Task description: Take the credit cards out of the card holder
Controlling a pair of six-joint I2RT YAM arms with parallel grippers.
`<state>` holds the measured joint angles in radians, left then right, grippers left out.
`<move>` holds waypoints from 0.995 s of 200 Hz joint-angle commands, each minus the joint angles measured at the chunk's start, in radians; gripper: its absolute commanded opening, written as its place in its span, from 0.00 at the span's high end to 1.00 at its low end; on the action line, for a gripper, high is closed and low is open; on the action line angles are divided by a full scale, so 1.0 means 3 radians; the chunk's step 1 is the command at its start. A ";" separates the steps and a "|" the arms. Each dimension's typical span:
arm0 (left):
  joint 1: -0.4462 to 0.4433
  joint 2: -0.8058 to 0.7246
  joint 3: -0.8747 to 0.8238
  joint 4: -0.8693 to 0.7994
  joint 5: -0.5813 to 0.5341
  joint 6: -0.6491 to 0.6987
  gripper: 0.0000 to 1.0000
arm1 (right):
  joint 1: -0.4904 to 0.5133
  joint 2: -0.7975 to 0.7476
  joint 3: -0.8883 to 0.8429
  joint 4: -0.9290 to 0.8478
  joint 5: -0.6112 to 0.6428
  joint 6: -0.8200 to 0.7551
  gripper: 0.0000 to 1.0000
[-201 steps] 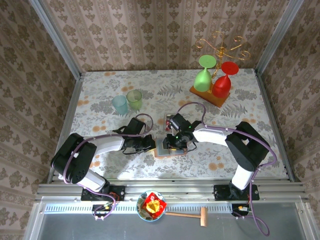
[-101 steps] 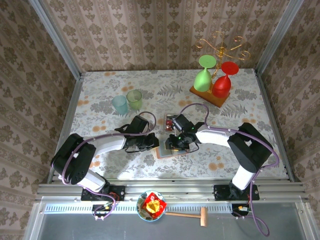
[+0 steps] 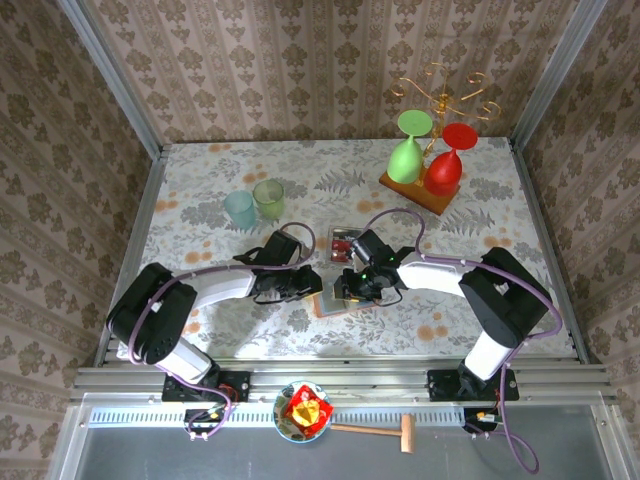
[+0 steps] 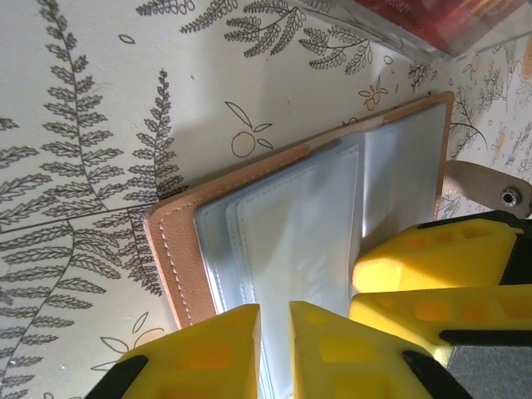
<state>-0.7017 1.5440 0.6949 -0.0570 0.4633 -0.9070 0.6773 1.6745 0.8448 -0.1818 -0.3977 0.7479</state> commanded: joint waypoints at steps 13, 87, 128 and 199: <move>-0.0023 0.0016 0.0001 0.0163 0.0019 -0.0105 0.80 | -0.0028 -0.0013 -0.0070 0.0047 -0.0035 0.0064 0.72; -0.0024 0.0064 -0.0046 0.0320 0.0064 -0.0185 0.74 | -0.0064 -0.0008 -0.0081 0.0037 -0.0055 0.0045 0.81; -0.0019 0.0043 -0.0045 0.0267 0.0032 -0.0162 0.74 | -0.0059 -0.0218 -0.0016 -0.0086 -0.0010 0.0051 0.77; -0.0009 0.0043 -0.0056 0.0266 0.0031 -0.0158 0.73 | -0.0003 -0.0003 0.0157 0.0046 -0.0300 0.0043 0.76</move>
<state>-0.7017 1.5520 0.6930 0.0238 0.4683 -0.9501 0.6674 1.6318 0.8539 -0.1810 -0.4366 0.7628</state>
